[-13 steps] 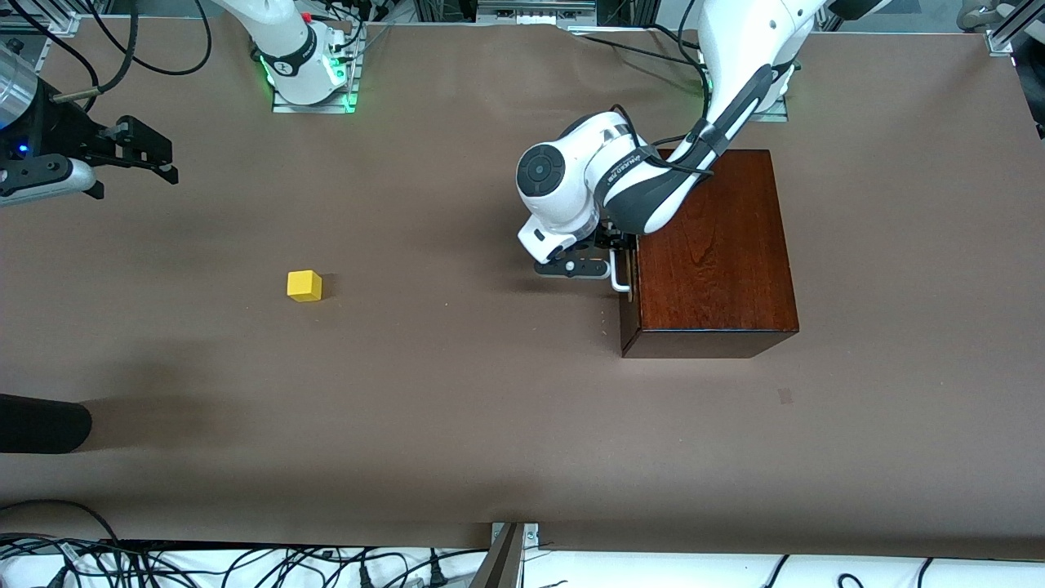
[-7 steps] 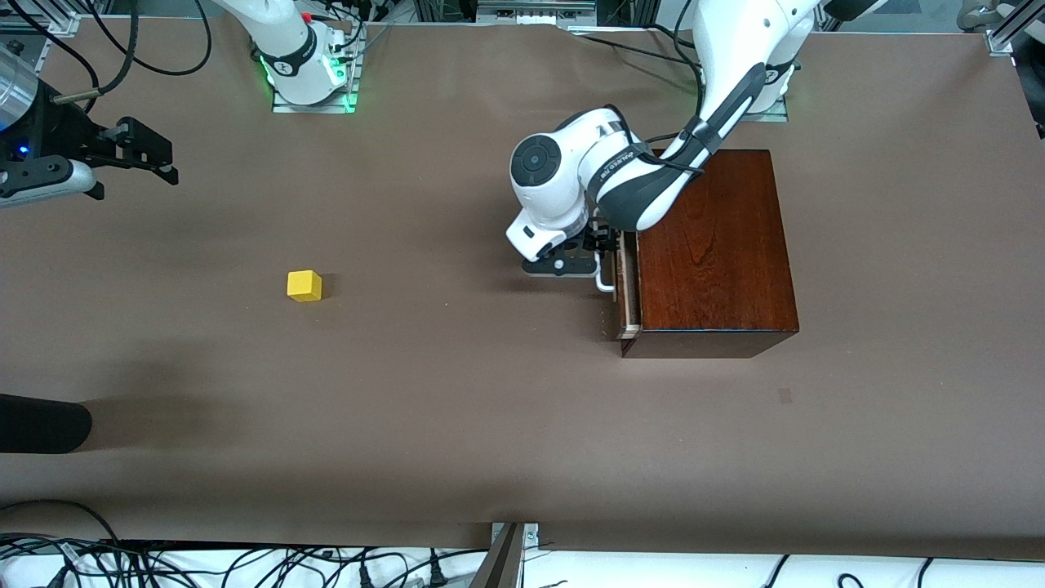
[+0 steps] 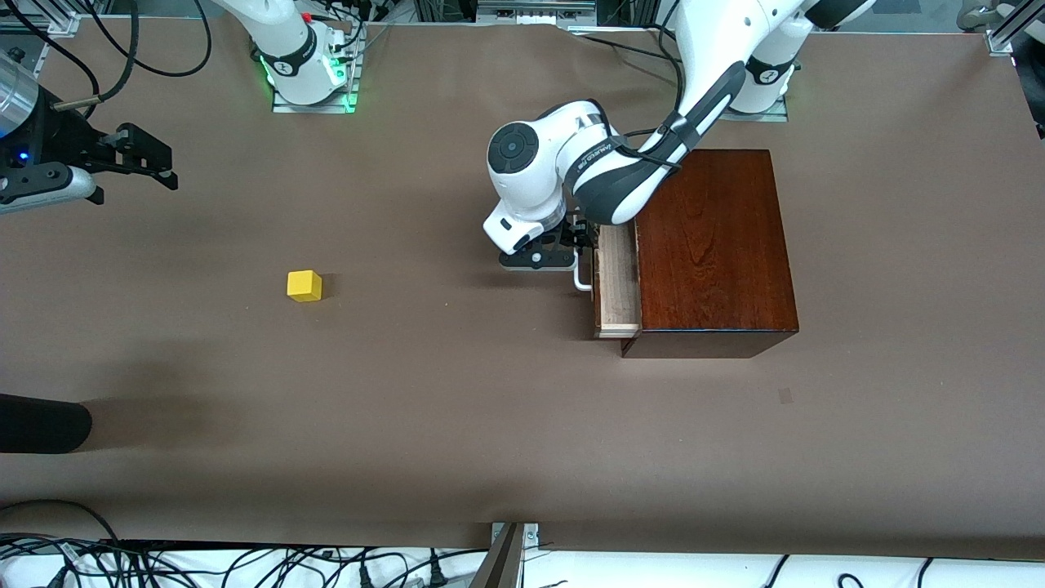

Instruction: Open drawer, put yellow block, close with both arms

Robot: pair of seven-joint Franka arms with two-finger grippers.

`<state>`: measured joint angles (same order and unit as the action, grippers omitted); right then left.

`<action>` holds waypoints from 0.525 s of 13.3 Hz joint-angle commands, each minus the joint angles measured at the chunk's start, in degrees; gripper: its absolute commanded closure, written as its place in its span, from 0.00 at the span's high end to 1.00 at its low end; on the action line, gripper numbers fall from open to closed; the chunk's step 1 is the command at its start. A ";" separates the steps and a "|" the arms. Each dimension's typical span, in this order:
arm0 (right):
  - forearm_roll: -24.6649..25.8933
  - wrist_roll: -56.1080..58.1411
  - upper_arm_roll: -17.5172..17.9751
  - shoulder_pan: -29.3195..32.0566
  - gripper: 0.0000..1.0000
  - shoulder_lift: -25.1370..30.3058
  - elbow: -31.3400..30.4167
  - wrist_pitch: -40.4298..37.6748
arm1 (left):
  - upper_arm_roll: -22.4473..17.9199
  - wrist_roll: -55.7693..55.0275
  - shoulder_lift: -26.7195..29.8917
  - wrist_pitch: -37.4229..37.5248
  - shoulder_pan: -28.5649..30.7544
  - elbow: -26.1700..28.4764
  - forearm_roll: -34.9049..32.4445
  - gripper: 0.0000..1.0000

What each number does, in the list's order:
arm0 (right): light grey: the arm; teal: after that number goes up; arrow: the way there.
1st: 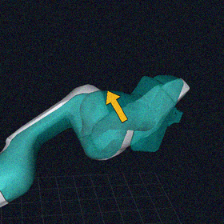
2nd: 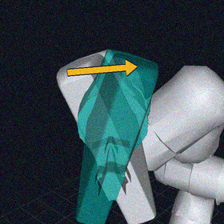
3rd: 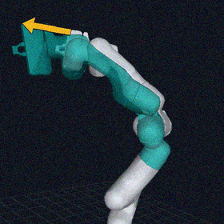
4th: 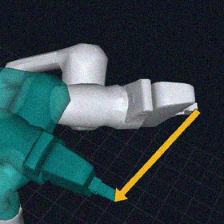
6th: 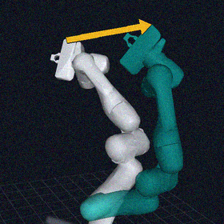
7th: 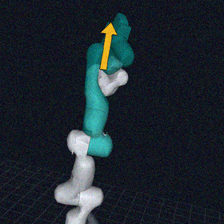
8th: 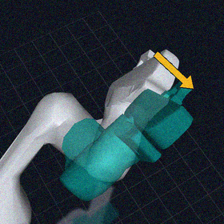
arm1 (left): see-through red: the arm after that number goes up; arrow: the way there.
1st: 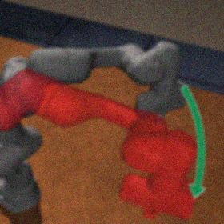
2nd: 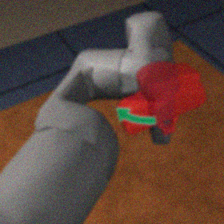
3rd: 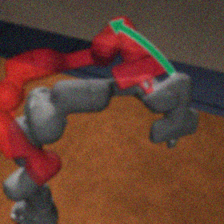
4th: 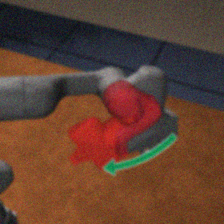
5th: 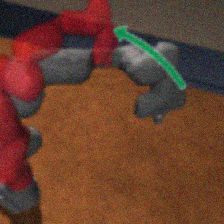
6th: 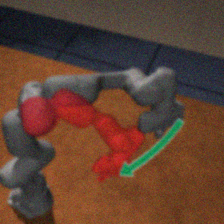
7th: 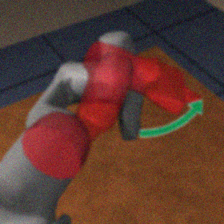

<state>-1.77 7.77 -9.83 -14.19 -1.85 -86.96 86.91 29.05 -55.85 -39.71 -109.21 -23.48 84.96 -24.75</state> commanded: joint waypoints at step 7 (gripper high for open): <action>-0.60 0.32 0.16 0.92 1.00 -0.44 1.18 -0.25 | 0.13 0.38 -2.21 -2.50 -2.19 -4.71 -0.56 1.00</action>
<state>-1.77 7.77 -9.86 -14.03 -1.85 -86.96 86.93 29.14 -55.99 -40.61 -111.74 -24.83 83.59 -24.74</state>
